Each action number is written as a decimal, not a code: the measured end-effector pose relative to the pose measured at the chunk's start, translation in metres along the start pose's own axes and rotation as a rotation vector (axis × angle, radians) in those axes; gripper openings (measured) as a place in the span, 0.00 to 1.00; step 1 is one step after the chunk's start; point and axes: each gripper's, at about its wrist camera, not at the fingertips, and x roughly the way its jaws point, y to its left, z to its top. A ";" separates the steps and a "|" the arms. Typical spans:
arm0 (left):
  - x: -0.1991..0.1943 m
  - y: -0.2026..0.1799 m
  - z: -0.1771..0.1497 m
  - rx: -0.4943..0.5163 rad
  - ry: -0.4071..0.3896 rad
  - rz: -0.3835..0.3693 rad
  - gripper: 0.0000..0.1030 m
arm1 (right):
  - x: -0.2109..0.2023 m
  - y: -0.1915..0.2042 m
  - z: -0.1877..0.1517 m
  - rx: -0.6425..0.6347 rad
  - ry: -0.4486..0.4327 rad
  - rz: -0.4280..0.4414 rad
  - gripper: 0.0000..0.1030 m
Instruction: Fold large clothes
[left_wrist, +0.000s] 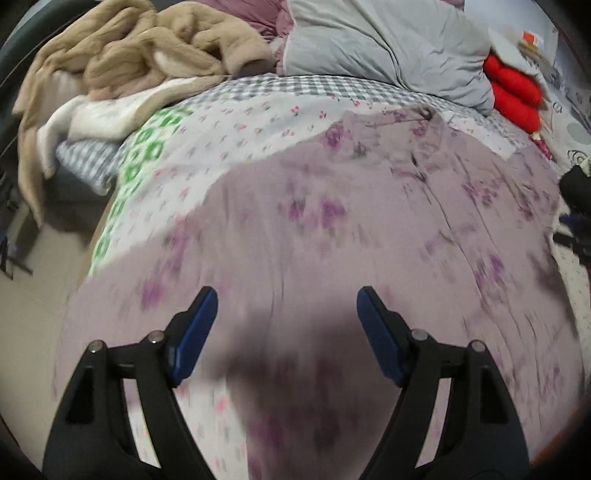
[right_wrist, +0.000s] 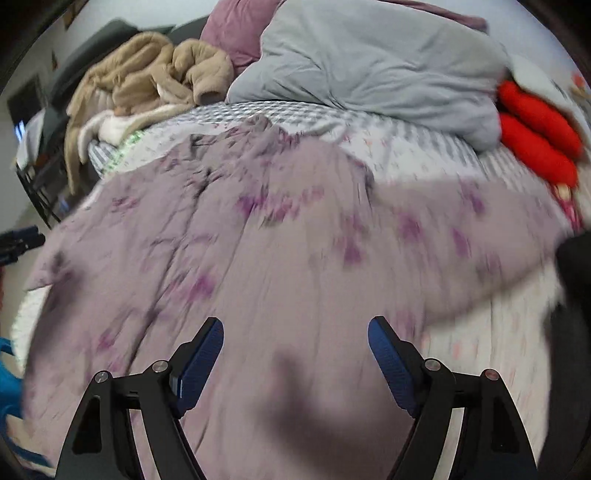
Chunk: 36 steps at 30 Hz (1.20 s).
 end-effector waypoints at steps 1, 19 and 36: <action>0.008 -0.001 0.010 0.013 0.002 0.007 0.76 | 0.015 -0.002 0.021 -0.013 0.005 -0.011 0.80; 0.184 -0.071 0.133 0.217 0.053 -0.033 0.78 | 0.184 -0.009 0.146 -0.239 0.103 0.047 0.47; 0.155 -0.051 0.157 -0.103 -0.190 0.133 0.02 | 0.166 0.029 0.189 -0.191 -0.145 -0.327 0.13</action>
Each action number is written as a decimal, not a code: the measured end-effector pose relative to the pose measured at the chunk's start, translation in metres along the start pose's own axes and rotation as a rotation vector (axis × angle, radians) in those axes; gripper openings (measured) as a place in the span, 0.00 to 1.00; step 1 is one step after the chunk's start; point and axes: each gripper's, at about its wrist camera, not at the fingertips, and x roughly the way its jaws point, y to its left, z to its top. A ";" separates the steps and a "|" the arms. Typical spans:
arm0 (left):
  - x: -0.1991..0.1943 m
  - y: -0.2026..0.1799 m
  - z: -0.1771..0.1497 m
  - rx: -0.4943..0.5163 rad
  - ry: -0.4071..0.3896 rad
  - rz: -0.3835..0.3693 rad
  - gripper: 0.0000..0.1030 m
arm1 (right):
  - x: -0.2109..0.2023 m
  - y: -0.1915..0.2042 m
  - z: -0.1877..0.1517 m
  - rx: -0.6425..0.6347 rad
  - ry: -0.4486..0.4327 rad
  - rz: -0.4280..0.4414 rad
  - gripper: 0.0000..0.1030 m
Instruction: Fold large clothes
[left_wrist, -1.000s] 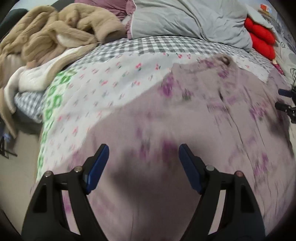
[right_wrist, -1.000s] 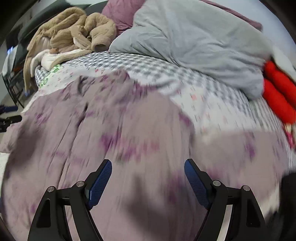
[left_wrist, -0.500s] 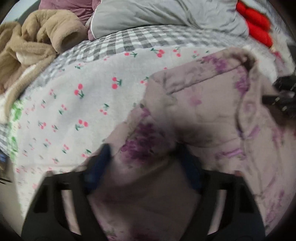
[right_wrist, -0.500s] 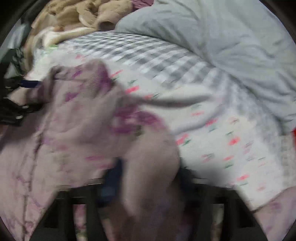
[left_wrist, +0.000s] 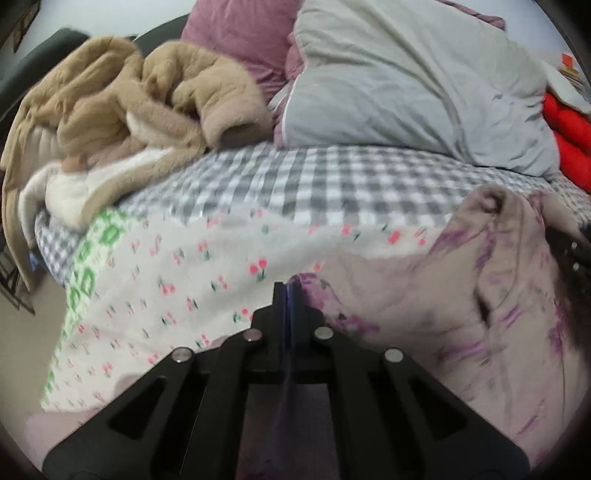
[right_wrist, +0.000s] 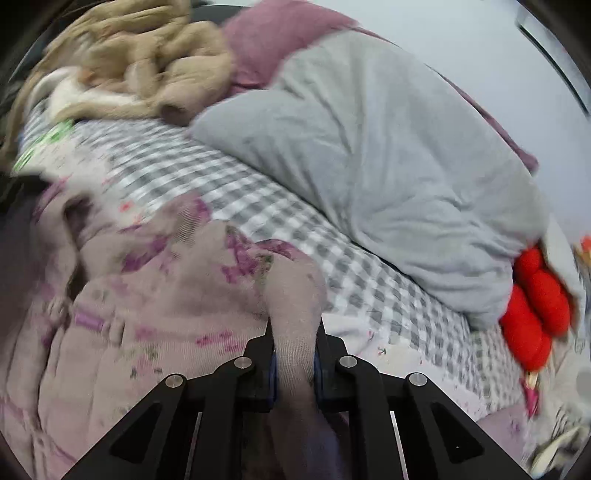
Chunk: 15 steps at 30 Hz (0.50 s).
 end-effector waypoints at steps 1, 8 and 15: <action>0.009 0.001 -0.006 -0.036 0.017 0.004 0.03 | 0.010 0.004 -0.007 0.007 0.029 -0.001 0.13; -0.002 0.012 -0.024 -0.124 0.034 -0.034 0.21 | 0.013 0.018 -0.027 0.016 0.026 -0.090 0.40; -0.098 0.101 -0.073 -0.333 0.053 -0.128 0.55 | -0.091 -0.100 -0.071 0.392 -0.060 0.216 0.78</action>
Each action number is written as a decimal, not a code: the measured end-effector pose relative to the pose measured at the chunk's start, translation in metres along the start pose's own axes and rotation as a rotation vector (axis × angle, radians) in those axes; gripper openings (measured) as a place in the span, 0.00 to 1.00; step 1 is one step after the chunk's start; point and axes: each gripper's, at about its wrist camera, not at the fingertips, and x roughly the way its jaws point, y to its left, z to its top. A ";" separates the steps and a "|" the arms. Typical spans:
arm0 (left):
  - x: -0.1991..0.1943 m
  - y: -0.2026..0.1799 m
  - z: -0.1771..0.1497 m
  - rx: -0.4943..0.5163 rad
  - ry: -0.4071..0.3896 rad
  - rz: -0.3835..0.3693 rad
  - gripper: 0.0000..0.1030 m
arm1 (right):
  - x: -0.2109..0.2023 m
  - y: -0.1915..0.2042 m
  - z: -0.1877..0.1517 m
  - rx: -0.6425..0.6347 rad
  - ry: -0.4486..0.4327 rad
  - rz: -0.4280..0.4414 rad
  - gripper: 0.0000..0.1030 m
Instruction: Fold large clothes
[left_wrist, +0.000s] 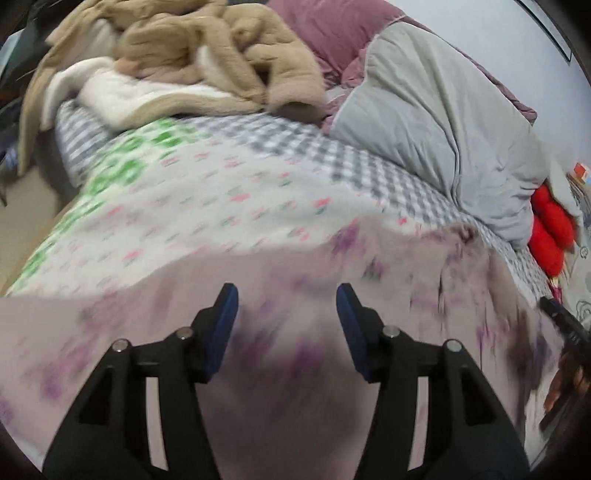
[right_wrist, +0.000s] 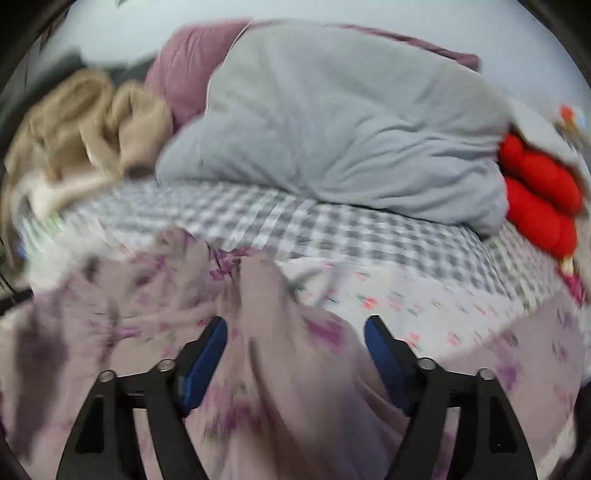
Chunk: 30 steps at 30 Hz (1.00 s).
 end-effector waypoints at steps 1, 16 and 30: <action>-0.011 0.009 -0.008 0.002 0.000 0.011 0.55 | -0.018 -0.015 -0.013 0.020 0.014 0.023 0.79; -0.133 0.125 -0.151 -0.116 0.064 0.153 0.59 | -0.091 -0.213 -0.128 0.469 0.059 -0.016 0.78; -0.126 0.095 -0.148 -0.041 0.084 0.142 0.59 | -0.036 -0.298 -0.078 0.624 0.108 -0.282 0.07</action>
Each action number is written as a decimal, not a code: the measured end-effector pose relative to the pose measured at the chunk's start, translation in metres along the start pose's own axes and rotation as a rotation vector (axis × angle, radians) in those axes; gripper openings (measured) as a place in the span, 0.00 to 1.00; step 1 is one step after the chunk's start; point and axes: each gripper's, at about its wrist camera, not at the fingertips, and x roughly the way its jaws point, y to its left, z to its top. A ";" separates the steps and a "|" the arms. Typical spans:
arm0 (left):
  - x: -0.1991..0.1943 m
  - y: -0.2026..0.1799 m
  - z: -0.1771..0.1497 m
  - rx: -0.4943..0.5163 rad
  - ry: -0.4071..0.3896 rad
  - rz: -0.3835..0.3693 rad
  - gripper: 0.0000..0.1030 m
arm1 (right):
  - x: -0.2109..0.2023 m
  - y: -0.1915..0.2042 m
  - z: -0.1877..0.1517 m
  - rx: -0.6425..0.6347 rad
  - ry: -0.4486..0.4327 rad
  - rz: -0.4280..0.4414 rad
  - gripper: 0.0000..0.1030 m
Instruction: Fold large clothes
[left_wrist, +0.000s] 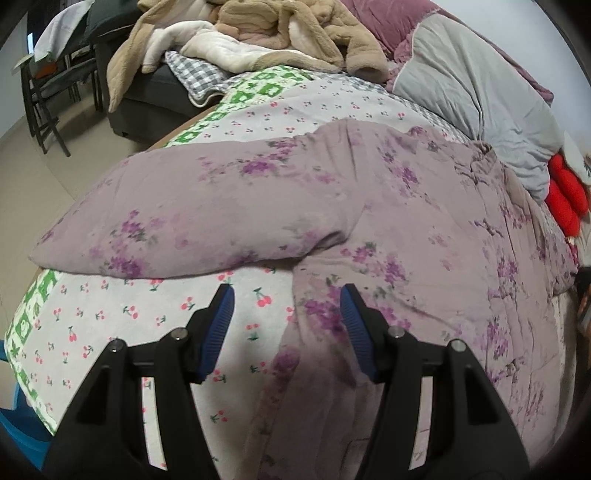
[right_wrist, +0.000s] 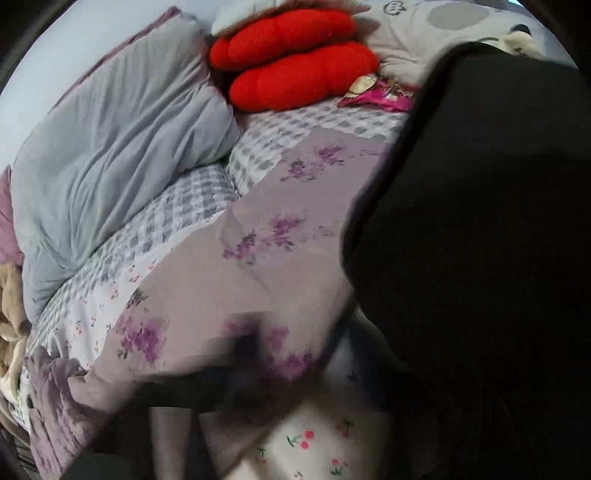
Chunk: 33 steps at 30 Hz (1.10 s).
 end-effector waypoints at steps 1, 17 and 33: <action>0.001 -0.004 0.001 0.008 -0.001 -0.004 0.59 | -0.012 0.005 0.004 -0.018 -0.044 0.002 0.07; -0.001 -0.017 -0.006 0.000 0.009 -0.059 0.59 | -0.112 -0.014 -0.036 0.053 -0.300 -0.087 0.06; -0.018 -0.012 -0.004 -0.086 0.030 -0.191 0.59 | -0.171 0.272 -0.361 -1.384 -0.241 0.421 0.32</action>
